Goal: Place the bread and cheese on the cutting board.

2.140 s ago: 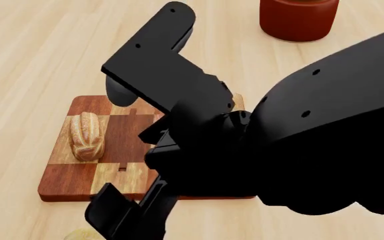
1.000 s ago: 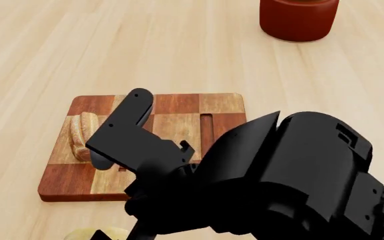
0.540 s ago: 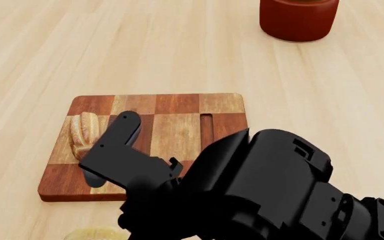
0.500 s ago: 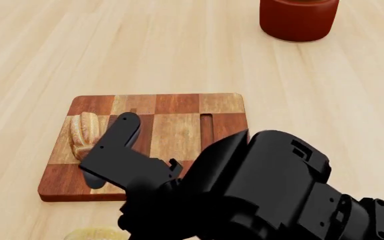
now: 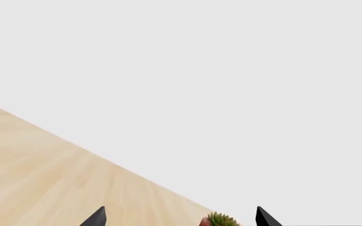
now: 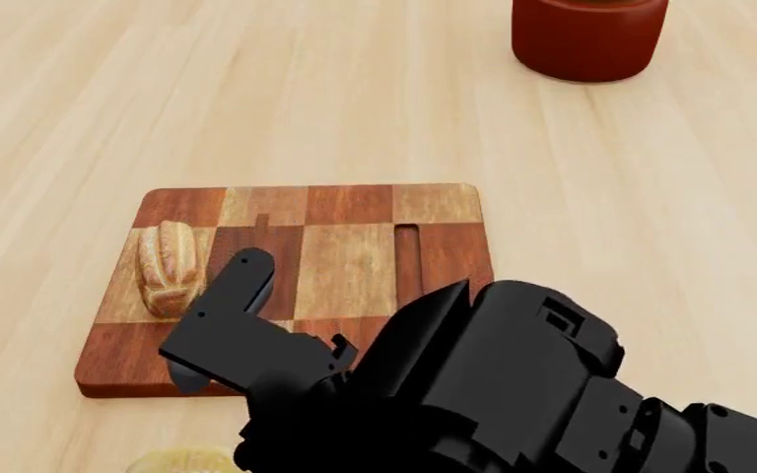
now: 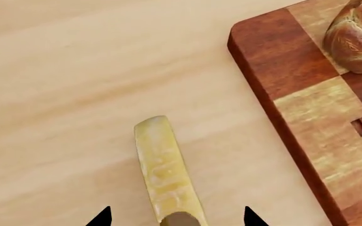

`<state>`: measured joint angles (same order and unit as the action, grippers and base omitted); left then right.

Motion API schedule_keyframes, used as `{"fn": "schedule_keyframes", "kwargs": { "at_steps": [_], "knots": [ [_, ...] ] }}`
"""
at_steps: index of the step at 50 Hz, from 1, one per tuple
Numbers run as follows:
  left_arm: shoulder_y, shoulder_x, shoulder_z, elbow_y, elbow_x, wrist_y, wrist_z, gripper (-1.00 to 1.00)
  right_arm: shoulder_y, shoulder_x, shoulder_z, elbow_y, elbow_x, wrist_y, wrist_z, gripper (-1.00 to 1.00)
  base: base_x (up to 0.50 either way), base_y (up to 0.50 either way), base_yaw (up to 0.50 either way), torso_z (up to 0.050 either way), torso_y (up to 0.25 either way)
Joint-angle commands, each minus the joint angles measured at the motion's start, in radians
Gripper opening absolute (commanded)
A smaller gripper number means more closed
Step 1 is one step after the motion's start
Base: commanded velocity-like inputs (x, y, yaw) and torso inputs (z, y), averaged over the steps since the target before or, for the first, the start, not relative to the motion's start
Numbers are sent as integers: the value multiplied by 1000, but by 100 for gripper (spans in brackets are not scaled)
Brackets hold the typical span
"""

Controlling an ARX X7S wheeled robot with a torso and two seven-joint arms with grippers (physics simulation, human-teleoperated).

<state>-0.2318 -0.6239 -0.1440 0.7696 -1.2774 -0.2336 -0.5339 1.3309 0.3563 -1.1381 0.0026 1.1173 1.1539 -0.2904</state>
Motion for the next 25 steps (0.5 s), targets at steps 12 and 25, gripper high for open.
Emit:
{"fn": "schedule_keyframes", "kwargs": {
  "at_steps": [12, 25],
  "knots": [
    [0, -3, 2, 6, -2, 2, -5, 100, -6, -2, -59, -12, -55, -24, -11, -100, 0, 0, 0, 0, 0],
    [-1, -1, 9, 1, 3, 3, 3, 100, 39, 61, -20, -201, -56, -53, 39, -100, 0, 0, 0, 0, 0]
  ]
}}
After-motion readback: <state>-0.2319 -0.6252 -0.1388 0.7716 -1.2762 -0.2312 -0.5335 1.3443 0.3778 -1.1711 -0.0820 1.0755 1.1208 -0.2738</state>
